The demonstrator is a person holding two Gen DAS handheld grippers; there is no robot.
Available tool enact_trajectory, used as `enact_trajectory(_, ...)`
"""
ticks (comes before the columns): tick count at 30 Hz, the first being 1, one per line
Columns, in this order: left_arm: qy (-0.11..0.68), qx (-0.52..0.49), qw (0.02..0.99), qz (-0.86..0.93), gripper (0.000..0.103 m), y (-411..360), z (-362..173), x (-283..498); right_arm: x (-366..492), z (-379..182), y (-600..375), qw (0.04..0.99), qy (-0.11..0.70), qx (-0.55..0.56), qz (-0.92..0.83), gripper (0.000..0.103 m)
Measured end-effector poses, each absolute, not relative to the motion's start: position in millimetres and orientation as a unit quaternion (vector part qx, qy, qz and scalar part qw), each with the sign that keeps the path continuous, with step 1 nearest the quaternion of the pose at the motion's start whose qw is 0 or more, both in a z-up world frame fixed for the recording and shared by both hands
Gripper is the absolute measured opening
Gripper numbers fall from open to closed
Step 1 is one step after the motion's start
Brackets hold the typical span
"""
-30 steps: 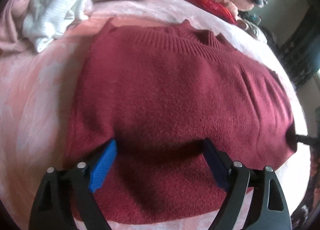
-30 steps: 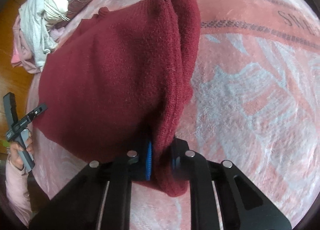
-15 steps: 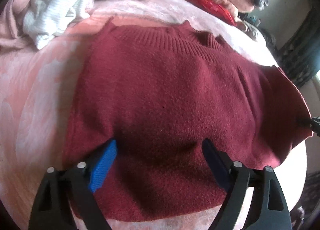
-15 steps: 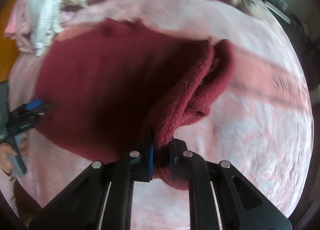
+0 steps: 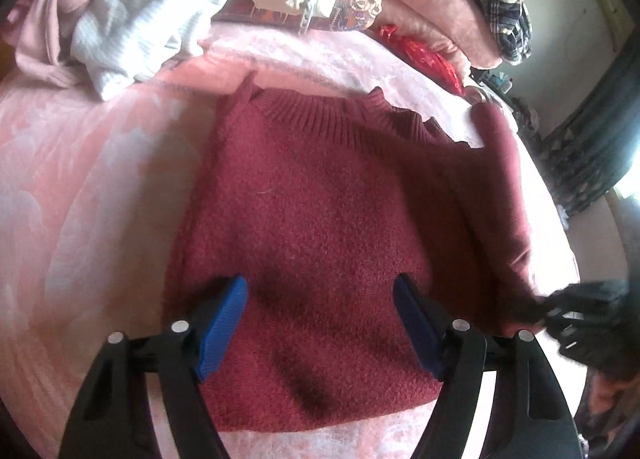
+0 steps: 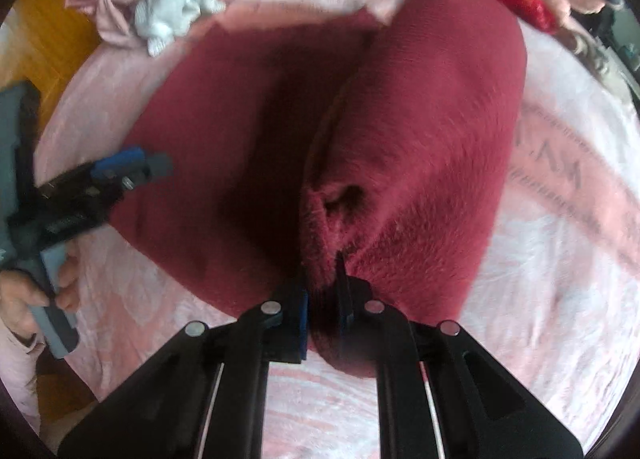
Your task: Fold small clothes
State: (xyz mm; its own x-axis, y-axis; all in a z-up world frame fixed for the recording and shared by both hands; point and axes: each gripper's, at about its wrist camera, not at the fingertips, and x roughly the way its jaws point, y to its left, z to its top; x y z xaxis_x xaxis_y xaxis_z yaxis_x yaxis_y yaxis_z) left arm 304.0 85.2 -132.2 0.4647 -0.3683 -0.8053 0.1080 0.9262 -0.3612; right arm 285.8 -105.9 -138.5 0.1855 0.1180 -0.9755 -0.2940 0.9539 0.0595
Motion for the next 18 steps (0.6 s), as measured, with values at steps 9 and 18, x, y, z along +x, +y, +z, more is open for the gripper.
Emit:
enact_trajectory(9,0.486,-0.169,0.842,-0.16,0.077,72,-121,302,271,-113,-135,0.752,0.616,0.063,0.225,0.037)
enact_trajectory(18,0.494,-0.172,0.819,-0.236,0.089,-2,-111,310,240,-96,-201,0.777,0.598,0.076,0.184,0.037)
